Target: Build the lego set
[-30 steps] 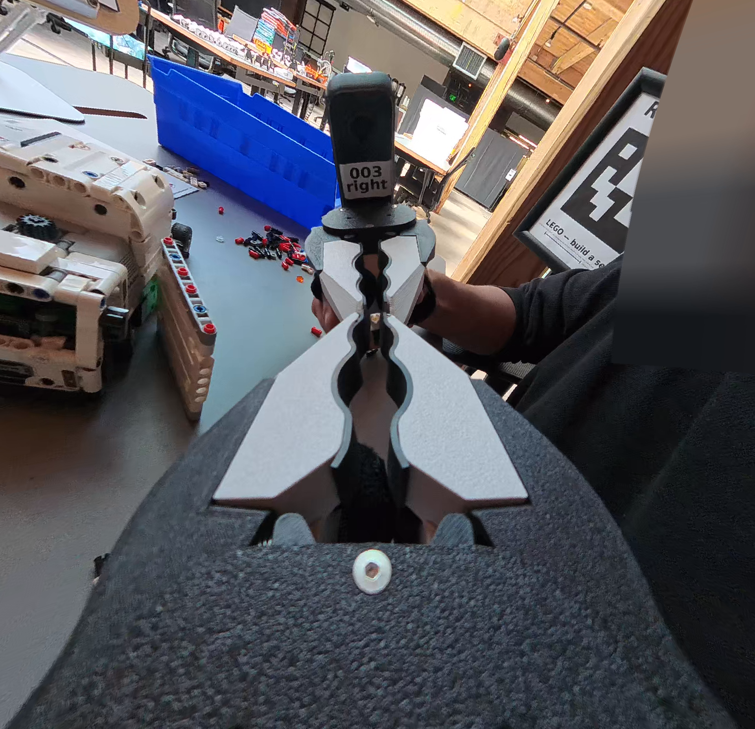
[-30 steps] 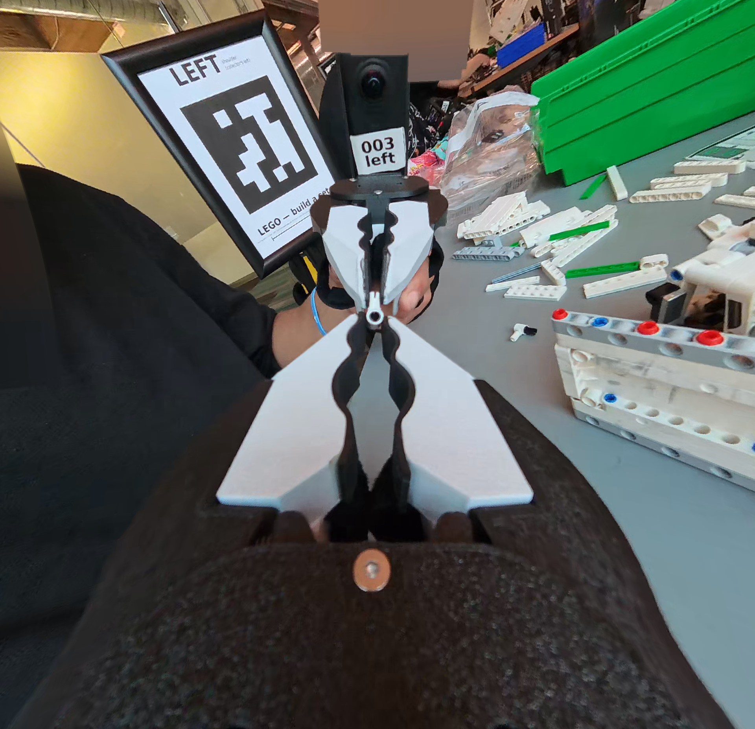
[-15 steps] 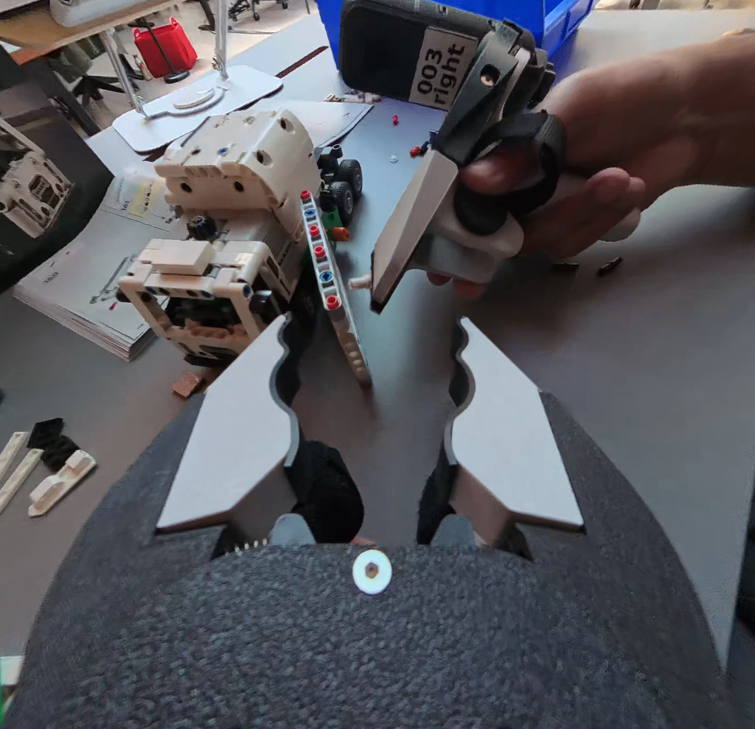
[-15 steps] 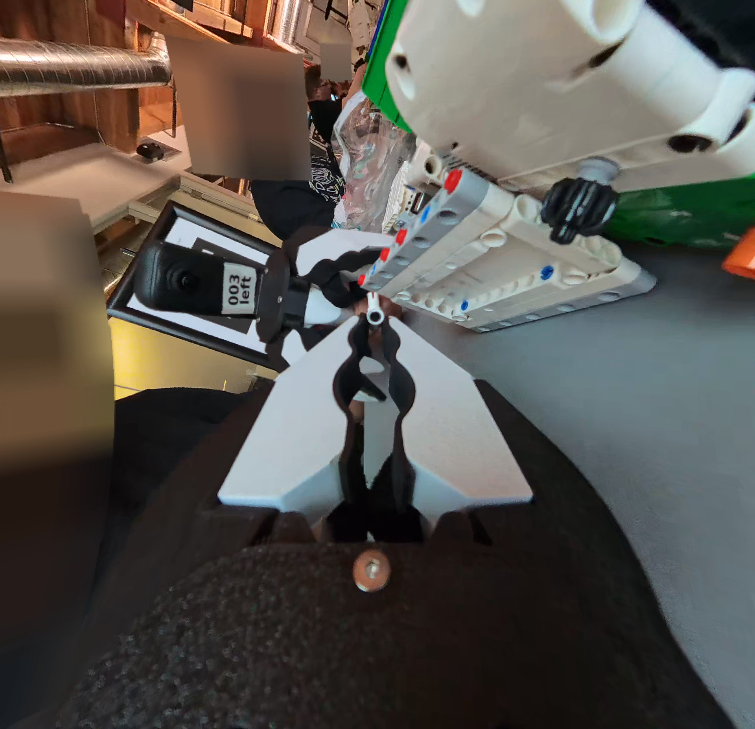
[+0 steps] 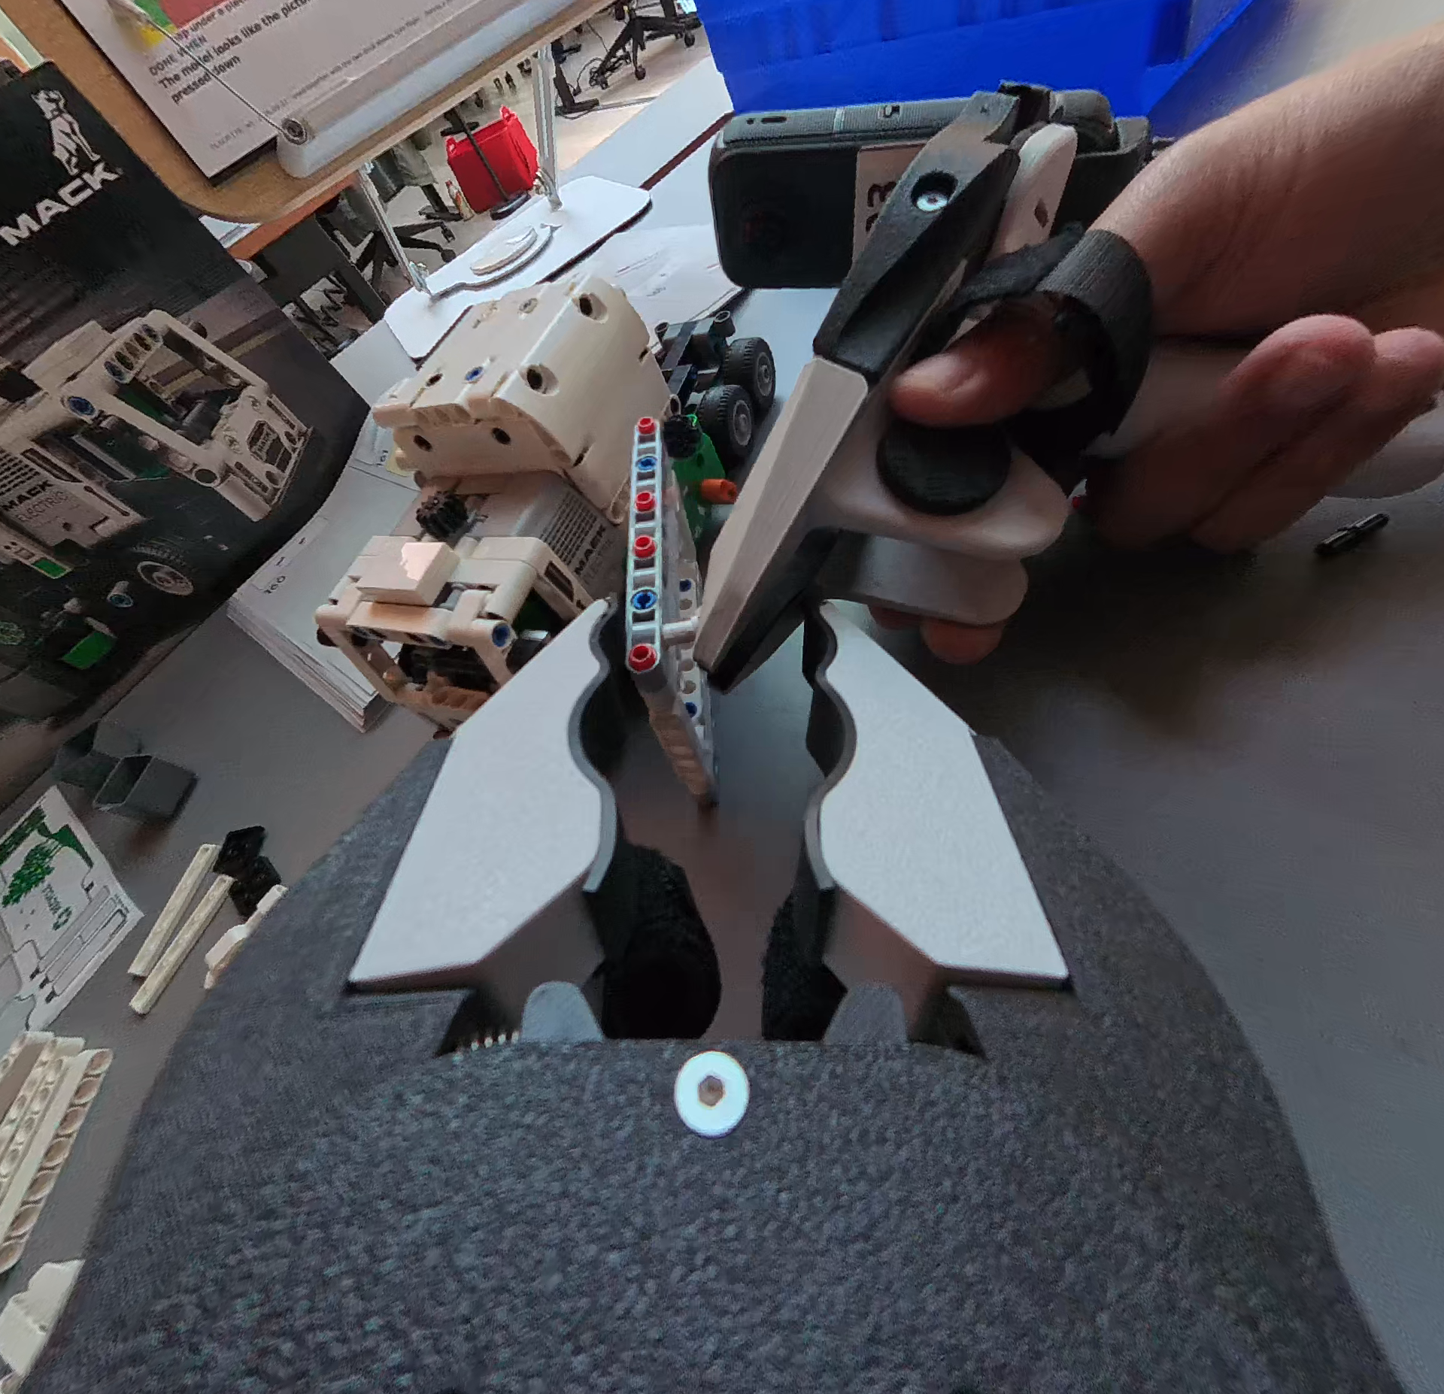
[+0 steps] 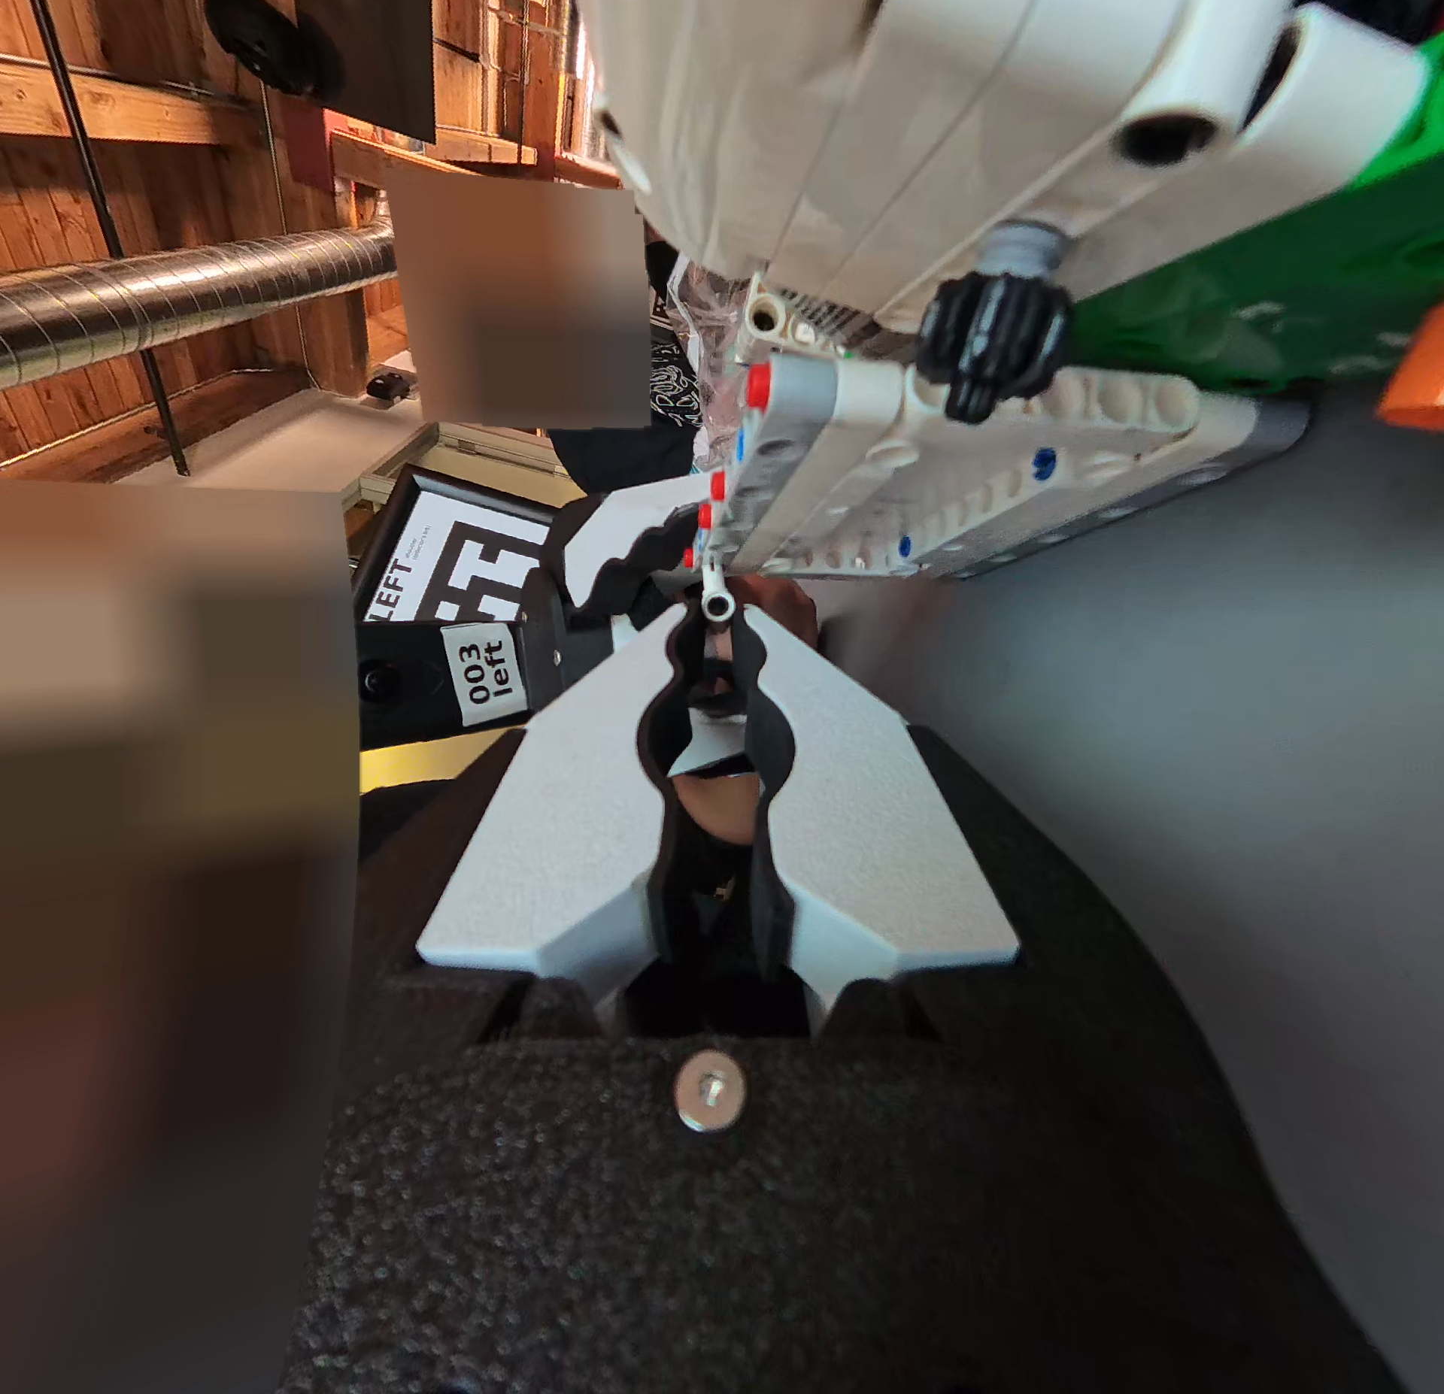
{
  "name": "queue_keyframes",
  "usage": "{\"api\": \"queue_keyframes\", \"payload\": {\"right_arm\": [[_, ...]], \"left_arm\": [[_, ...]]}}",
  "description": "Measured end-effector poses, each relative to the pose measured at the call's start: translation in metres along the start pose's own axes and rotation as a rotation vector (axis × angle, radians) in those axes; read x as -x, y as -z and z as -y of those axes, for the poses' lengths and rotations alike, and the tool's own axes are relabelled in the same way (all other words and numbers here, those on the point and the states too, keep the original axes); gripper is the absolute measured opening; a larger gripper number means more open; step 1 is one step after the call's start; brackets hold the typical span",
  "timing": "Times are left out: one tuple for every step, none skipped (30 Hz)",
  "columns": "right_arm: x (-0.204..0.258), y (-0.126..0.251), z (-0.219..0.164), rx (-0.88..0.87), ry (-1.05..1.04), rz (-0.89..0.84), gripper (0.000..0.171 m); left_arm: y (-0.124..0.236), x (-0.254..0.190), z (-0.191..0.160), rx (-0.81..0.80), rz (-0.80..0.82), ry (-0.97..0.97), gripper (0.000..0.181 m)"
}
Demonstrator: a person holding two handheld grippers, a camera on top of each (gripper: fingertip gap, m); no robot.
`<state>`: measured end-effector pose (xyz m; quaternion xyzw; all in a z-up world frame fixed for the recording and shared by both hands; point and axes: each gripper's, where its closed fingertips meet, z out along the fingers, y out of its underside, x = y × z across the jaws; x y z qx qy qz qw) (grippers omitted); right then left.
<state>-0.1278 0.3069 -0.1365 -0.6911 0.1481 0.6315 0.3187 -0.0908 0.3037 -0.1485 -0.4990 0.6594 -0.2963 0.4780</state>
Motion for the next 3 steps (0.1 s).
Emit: {"api": "queue_keyframes", "payload": {"right_arm": [[0.0011, 0.0003, 0.0002, -0.006, -0.011, 0.011, 0.005], [0.0019, 0.0001, 0.0005, -0.012, -0.023, 0.021, 0.005], [0.0022, -0.0002, 0.0007, -0.016, -0.028, 0.029, 0.005]], "left_arm": [[0.0005, -0.0002, 0.0004, -0.004, -0.002, 0.001, 0.042], [0.0009, -0.0001, 0.0005, -0.006, -0.001, 0.001, 0.042], [0.0012, 0.0000, 0.0004, -0.005, 0.001, -0.001, 0.042]]}}
